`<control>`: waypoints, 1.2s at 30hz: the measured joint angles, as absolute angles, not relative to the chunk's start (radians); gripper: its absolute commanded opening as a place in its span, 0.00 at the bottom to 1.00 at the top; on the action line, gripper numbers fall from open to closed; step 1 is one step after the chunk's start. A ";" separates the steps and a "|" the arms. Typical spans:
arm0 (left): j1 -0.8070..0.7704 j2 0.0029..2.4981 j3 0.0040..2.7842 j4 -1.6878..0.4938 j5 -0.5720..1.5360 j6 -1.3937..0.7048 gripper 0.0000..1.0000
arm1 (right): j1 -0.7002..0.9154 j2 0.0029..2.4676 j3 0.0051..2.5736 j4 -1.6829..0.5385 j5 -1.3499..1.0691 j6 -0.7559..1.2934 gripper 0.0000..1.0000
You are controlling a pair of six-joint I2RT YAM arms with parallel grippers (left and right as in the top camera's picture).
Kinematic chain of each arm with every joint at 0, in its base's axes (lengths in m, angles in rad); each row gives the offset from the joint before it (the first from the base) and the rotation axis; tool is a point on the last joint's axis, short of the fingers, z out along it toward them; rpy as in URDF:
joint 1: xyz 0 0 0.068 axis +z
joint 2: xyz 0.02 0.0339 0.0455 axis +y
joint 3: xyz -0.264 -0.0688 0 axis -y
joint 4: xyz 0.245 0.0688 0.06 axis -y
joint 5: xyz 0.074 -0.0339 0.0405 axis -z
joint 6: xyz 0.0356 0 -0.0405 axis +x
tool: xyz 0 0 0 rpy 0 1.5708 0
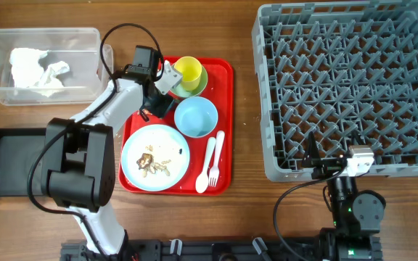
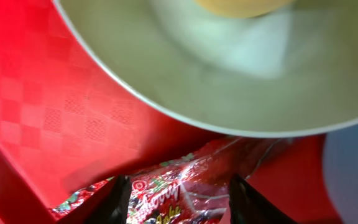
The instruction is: Sort waste into correct bins and load items into the dishwasher rack
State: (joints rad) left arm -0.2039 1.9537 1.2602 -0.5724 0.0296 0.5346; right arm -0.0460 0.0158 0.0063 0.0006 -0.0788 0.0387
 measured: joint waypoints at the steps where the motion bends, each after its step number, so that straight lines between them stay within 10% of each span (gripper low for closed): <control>1: -0.203 1.954 1.260 -0.560 0.019 0.548 0.51 | -0.046 0.016 0.006 0.001 -0.079 0.039 1.00; 13: -0.081 1.954 1.260 -0.478 0.085 0.586 0.70 | -0.046 0.016 0.006 0.001 -0.079 0.039 1.00; 24: -0.049 2.012 1.264 -0.477 0.287 0.570 0.61 | -0.046 0.016 0.006 0.001 -0.079 0.039 1.00; 31: -0.049 2.017 1.273 -0.503 0.302 0.555 0.08 | -0.046 0.016 0.006 0.001 -0.079 0.039 1.00; 36: -0.049 2.018 1.277 -0.576 0.324 0.547 0.04 | -0.046 0.016 0.006 0.001 -0.079 0.039 1.00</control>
State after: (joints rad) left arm -0.0494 2.0178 1.2766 -0.5758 0.3244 0.5472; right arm -0.0460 0.0158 0.0063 0.0006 -0.0788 0.0387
